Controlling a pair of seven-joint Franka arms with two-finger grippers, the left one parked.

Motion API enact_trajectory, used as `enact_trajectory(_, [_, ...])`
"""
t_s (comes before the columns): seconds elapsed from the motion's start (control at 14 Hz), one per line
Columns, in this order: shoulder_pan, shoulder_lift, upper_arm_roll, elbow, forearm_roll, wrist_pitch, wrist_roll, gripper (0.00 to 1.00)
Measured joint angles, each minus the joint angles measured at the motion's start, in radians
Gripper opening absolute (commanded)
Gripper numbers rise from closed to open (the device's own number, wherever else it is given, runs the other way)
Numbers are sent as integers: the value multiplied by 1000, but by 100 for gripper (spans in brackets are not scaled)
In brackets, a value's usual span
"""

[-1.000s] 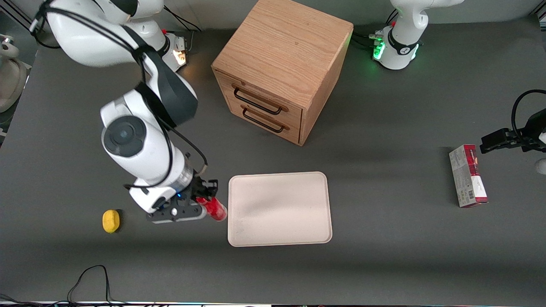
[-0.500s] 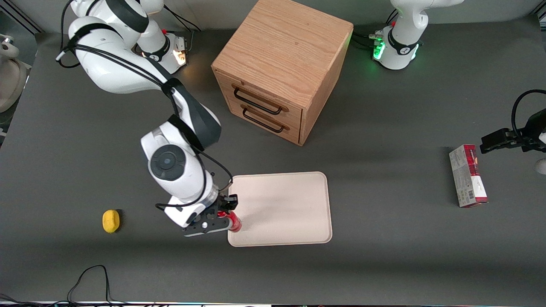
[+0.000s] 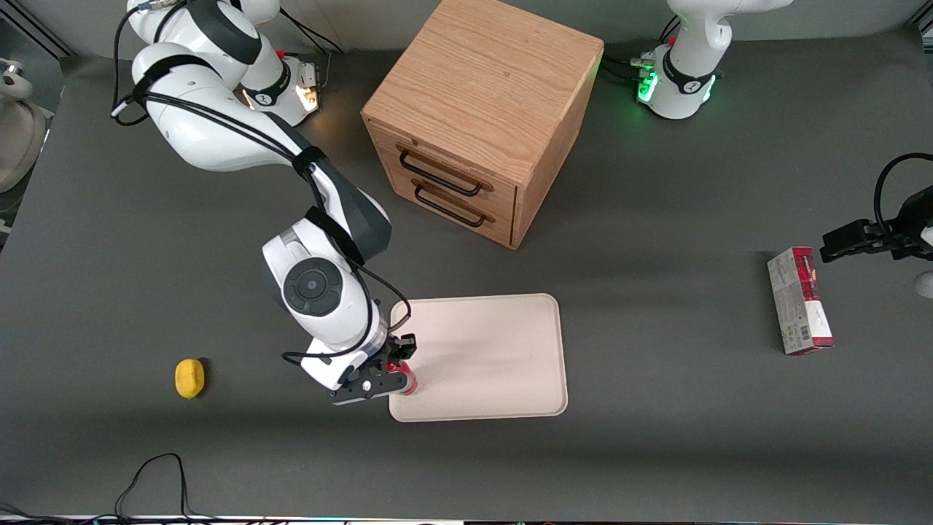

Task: Place coke bottle on tray

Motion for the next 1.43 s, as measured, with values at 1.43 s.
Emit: enact_trajectory(1.43, [-60, -754, -325, -675, 484, -80, -49, 100])
